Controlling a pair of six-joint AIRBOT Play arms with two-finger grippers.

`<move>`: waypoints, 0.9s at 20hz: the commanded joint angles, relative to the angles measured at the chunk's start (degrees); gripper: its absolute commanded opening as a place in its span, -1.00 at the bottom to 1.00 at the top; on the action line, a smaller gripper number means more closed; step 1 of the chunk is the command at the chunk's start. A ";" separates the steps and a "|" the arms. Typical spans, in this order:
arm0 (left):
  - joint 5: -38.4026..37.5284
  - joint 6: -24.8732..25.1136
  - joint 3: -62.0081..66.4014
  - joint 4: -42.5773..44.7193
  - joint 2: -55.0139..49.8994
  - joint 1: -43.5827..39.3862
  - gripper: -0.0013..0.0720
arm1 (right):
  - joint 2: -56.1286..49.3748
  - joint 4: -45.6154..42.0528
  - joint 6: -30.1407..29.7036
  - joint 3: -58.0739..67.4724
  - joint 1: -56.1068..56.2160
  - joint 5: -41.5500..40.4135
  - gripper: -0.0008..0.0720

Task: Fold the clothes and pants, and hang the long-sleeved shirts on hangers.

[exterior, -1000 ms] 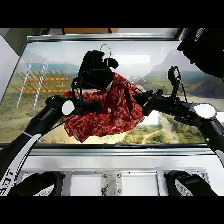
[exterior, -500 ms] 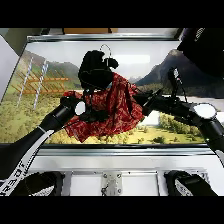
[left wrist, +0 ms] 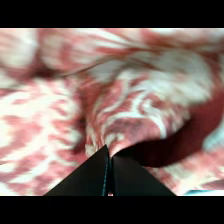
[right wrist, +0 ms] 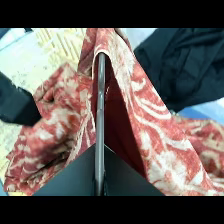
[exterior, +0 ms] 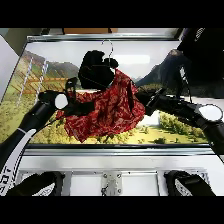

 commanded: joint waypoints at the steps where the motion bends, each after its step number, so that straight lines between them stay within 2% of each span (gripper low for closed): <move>1: -1.60 2.25 0.04 0.02 3.26 5.33 -0.93 | 3.50 0.24 0.57 0.02 -0.31 2.60 -0.97; 7: -1.42 4.66 0.28 0.00 3.41 10.69 -0.93 | 6.16 -0.02 0.57 0.02 -0.31 13.62 -0.98; 14: -3.17 8.98 0.28 -0.04 3.56 16.90 -0.93 | 6.27 -3.10 2.69 0.02 -0.31 16.63 -0.98; 18: -3.17 9.57 0.42 -0.17 3.58 18.82 -0.93 | 6.27 -5.73 3.21 0.02 -0.31 19.65 -0.98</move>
